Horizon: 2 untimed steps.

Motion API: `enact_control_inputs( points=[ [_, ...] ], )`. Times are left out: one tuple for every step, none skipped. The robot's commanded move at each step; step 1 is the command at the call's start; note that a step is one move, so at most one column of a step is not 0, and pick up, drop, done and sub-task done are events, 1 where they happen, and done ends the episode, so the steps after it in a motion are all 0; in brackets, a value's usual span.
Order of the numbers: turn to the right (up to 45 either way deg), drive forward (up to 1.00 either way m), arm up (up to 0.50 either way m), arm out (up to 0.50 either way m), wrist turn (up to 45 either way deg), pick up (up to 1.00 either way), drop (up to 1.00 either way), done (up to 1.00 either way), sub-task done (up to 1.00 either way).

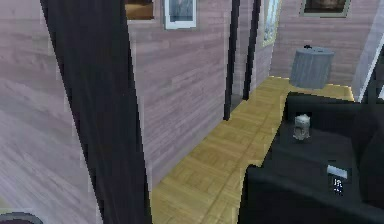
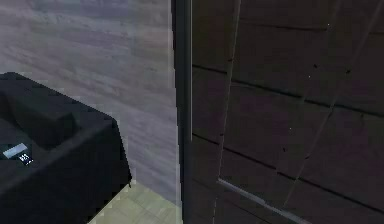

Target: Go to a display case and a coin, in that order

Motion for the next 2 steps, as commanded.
enact_control_inputs(
  points=[
    [0.0,0.75,0.00,0.00,0.0,0.00,0.00,0.00,0.00],
    [-3.0,0.00,0.00,0.00,0.0,0.00,0.00,0.00,0.00]
  ],
)
